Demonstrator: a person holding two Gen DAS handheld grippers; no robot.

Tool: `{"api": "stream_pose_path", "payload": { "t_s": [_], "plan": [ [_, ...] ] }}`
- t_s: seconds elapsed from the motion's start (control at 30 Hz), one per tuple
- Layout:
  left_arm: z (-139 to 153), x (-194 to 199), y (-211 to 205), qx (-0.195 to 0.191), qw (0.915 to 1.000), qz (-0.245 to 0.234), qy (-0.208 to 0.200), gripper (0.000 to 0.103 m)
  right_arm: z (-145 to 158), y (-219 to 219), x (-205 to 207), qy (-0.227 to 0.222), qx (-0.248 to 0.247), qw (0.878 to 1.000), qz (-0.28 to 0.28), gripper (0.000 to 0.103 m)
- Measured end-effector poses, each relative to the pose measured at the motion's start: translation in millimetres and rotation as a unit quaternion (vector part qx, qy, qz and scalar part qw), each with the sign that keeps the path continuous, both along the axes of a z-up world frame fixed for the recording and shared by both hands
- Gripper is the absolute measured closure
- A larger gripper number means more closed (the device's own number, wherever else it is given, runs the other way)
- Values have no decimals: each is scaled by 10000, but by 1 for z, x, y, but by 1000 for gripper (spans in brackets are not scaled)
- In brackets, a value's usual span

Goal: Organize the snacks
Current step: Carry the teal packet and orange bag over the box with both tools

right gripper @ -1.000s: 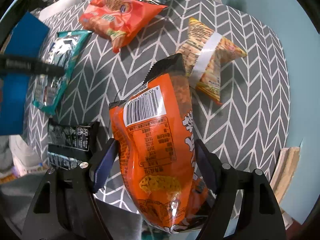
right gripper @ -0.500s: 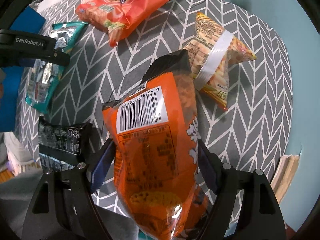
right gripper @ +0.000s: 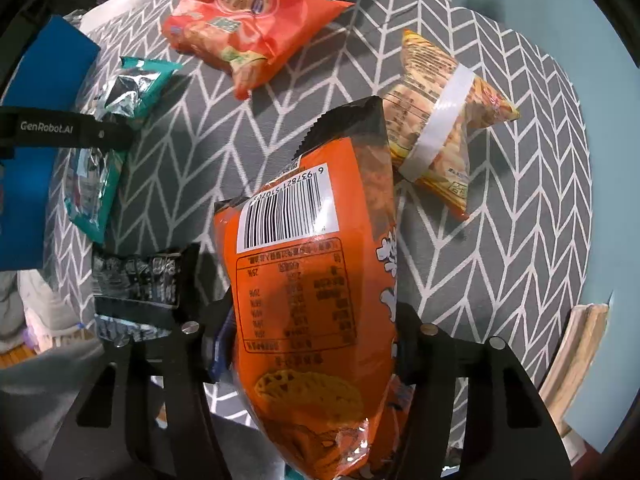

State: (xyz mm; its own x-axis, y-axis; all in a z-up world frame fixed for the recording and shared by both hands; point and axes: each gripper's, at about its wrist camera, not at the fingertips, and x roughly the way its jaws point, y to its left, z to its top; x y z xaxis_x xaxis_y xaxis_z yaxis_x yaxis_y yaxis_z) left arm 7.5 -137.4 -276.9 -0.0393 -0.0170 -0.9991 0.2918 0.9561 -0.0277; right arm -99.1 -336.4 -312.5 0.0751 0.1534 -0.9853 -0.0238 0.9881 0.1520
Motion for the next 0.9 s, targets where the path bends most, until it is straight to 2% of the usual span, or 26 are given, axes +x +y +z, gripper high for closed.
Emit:
{"api": "stream_pose_path", "payload": {
  "t_s": [0.37, 0.73, 0.9],
  "plan": [
    [3, -2, 1, -84, 9995, -251, -192, 42, 23, 1, -3, -151, 49, 9998, -121, 44],
    [55, -23, 5, -233, 9977, -412, -488, 42, 75, 3, 2, -367, 94, 9989, -265, 44],
    [80, -24, 17, -433, 9968, -352, -573, 42, 100, 12, 16, -488, 194, 9983, -263, 44]
  ]
}}
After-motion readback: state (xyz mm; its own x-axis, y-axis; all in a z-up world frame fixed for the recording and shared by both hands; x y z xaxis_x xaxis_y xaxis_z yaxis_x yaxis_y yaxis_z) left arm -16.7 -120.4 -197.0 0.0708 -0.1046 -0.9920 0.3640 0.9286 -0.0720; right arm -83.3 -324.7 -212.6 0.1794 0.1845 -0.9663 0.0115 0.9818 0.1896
